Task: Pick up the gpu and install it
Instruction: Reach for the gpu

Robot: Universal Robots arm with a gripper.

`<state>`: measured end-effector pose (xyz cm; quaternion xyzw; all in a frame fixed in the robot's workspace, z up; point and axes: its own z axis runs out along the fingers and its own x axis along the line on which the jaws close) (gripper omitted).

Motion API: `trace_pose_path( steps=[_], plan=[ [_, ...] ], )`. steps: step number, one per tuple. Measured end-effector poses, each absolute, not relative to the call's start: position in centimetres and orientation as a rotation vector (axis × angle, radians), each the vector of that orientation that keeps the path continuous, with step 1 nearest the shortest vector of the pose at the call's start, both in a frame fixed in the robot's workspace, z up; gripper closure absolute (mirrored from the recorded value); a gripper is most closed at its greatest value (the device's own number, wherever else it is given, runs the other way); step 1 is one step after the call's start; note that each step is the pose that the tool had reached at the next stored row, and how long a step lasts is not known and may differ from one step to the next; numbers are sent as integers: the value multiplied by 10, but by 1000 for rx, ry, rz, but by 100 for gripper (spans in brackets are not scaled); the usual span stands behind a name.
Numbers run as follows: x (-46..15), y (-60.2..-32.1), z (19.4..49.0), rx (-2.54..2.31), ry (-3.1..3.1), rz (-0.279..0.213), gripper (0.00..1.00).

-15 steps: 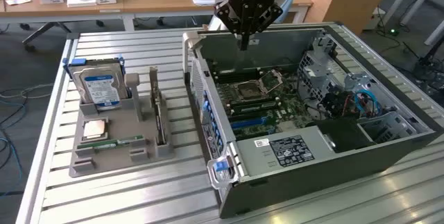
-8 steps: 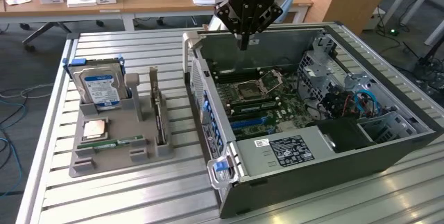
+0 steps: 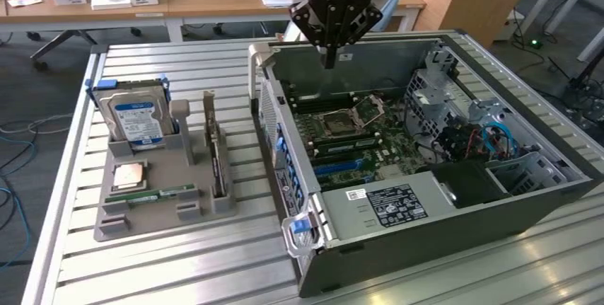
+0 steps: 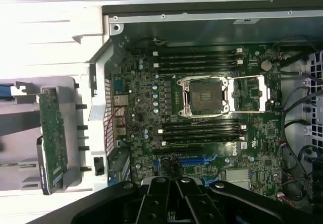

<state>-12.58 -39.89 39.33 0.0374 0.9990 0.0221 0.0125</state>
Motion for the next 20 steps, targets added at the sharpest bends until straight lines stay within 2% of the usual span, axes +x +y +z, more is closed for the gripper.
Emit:
trace_pose_path(
  steps=[20],
  plan=[
    [-150, -399, 393, 117, 3114, 69, 89]
  ],
)
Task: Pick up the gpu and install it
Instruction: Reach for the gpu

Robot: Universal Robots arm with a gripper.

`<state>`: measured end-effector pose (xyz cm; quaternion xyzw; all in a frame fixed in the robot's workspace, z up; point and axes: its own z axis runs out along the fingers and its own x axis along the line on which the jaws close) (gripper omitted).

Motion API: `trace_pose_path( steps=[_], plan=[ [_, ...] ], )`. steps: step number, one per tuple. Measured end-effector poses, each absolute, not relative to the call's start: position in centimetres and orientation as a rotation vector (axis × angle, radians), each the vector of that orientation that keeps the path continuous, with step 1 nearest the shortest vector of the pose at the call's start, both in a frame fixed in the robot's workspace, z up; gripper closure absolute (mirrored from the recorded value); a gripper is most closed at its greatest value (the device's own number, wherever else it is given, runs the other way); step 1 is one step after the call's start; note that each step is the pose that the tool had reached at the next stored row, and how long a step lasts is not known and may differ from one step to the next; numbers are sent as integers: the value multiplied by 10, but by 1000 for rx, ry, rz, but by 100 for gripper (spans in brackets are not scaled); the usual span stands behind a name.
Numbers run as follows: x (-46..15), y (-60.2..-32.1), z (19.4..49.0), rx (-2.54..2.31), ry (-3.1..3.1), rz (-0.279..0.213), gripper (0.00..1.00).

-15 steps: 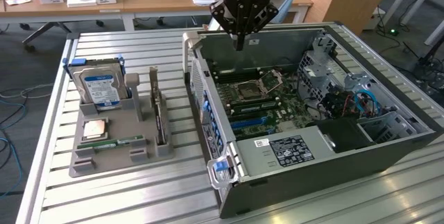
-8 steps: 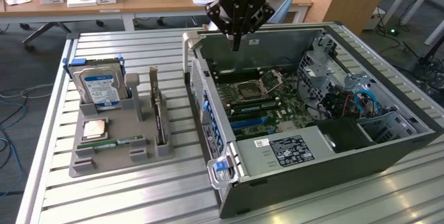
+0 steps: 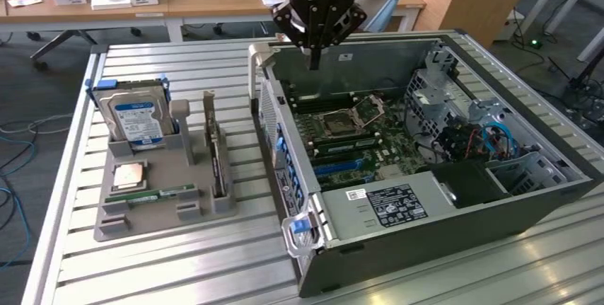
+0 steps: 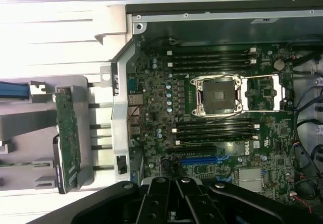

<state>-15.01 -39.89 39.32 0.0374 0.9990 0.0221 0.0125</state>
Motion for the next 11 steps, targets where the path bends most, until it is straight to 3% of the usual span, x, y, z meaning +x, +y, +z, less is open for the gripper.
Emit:
trace_pose_path(
  steps=[11],
  plan=[
    [-162, -399, 393, 117, 3114, 69, 89]
  ],
)
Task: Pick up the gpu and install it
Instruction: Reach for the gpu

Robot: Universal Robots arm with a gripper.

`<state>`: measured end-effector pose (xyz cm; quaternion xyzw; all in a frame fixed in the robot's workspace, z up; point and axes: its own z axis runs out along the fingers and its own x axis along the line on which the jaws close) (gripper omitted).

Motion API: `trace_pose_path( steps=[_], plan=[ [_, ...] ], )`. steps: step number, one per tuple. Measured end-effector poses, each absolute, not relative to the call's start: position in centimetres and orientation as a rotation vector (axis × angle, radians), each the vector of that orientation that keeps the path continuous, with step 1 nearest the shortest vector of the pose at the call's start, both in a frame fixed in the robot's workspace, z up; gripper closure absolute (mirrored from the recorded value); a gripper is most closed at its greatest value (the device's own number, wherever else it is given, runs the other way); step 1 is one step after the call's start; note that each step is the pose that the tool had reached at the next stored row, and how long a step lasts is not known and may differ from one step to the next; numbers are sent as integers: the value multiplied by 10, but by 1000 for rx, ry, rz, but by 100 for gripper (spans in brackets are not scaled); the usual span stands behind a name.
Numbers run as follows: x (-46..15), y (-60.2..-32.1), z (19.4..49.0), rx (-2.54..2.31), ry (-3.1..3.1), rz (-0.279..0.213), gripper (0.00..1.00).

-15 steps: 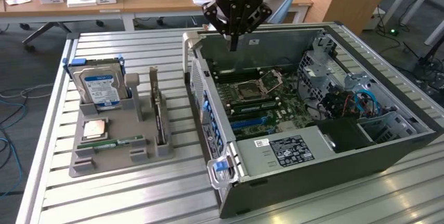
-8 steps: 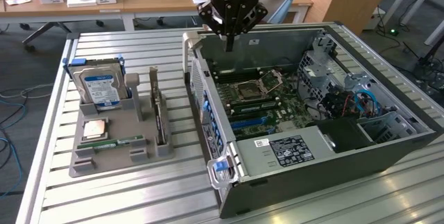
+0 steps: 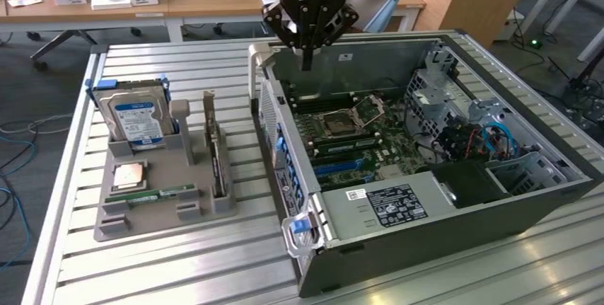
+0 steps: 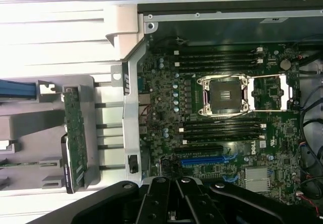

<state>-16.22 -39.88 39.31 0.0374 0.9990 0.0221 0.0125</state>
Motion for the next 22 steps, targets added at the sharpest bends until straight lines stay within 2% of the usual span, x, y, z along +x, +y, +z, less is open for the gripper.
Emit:
trace_pose_path(
  steps=[22],
  plan=[
    [-196, -399, 393, 117, 3114, 69, 89]
  ],
)
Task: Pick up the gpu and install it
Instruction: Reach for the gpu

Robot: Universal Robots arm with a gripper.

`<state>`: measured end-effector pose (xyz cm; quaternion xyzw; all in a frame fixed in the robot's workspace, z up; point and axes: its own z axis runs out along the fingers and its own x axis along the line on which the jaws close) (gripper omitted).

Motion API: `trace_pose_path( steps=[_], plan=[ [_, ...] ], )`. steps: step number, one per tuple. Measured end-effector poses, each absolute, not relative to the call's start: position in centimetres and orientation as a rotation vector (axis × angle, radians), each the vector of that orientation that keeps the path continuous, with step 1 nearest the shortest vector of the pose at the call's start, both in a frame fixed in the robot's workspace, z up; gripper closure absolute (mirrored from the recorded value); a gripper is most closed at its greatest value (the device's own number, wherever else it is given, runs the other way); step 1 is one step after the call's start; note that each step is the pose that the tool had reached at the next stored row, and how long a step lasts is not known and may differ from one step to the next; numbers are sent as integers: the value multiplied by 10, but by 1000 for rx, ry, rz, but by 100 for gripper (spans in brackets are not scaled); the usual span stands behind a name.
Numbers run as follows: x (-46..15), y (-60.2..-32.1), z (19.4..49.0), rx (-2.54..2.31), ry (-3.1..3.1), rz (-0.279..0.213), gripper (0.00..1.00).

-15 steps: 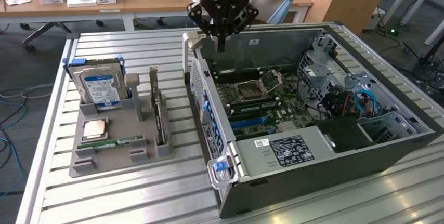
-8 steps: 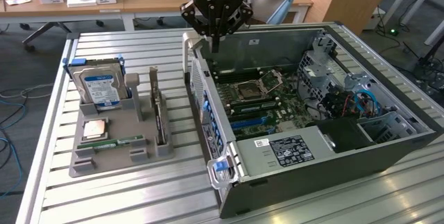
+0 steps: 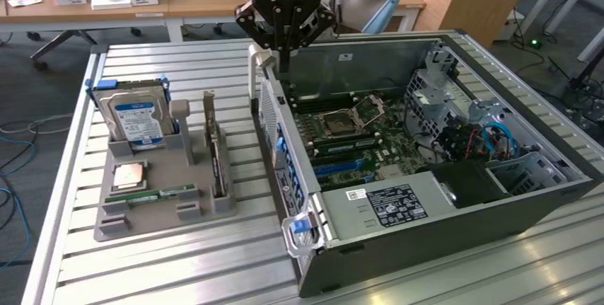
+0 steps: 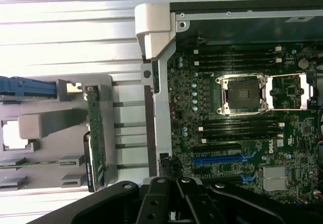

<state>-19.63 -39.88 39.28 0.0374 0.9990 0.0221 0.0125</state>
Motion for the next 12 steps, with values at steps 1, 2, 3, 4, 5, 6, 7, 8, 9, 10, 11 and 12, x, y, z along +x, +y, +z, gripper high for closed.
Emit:
trace_pose_path(
  steps=[1, 2, 3, 4, 5, 6, 7, 8, 9, 10, 11, 12],
  plan=[
    [-198, -399, 393, 117, 3114, 69, 89],
    [-200, -399, 393, 117, 3114, 69, 89],
    [-202, -399, 393, 117, 3114, 69, 89],
    [-204, -399, 393, 117, 3114, 69, 89],
    [-206, -399, 393, 116, 3114, 69, 89],
    [-208, -399, 393, 117, 3114, 69, 89],
    [-210, -399, 393, 117, 3114, 69, 89],
    [-213, -399, 393, 117, 3114, 69, 89],
    [-215, -399, 392, 117, 3114, 69, 89],
    [-218, -399, 392, 117, 3114, 69, 89],
    [-221, -399, 392, 117, 3114, 69, 89],
    [-224, -399, 392, 117, 3114, 69, 89]
  ],
)
